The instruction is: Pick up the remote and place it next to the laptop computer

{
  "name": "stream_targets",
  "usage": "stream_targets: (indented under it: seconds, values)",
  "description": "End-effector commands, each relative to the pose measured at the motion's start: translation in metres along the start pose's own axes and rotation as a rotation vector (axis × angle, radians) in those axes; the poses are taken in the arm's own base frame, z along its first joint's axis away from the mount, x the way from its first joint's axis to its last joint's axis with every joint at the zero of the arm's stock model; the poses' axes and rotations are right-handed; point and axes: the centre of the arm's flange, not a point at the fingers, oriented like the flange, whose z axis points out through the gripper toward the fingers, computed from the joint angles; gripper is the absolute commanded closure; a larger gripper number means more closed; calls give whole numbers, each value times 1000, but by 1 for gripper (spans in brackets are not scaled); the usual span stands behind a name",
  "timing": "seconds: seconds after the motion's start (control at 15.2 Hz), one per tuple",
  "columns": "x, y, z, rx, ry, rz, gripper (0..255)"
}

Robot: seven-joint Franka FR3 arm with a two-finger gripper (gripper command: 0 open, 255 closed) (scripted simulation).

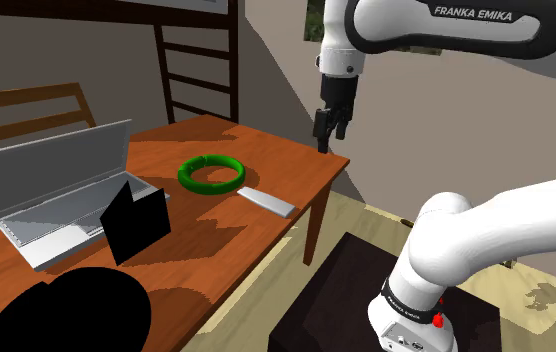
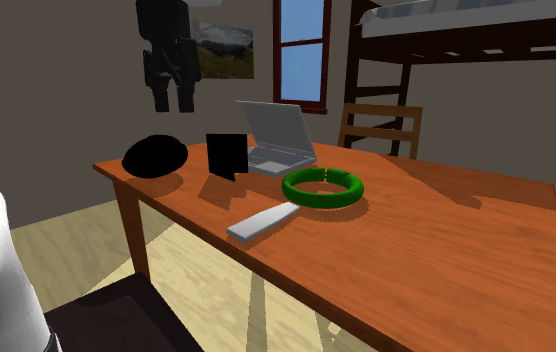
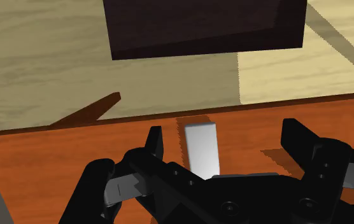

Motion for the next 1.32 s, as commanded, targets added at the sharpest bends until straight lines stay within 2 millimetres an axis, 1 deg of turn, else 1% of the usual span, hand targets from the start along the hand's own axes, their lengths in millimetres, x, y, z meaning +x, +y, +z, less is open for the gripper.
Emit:
stream_targets:
  seconds: [0.0, 0.66, 1.25]
  values:
    - [0, 0, 0, 0, 0, 0, 0]
    - [88, 4, 96, 25, 18, -31, 0]
    - [168, 4, 181, 48, 35, -59, 0]
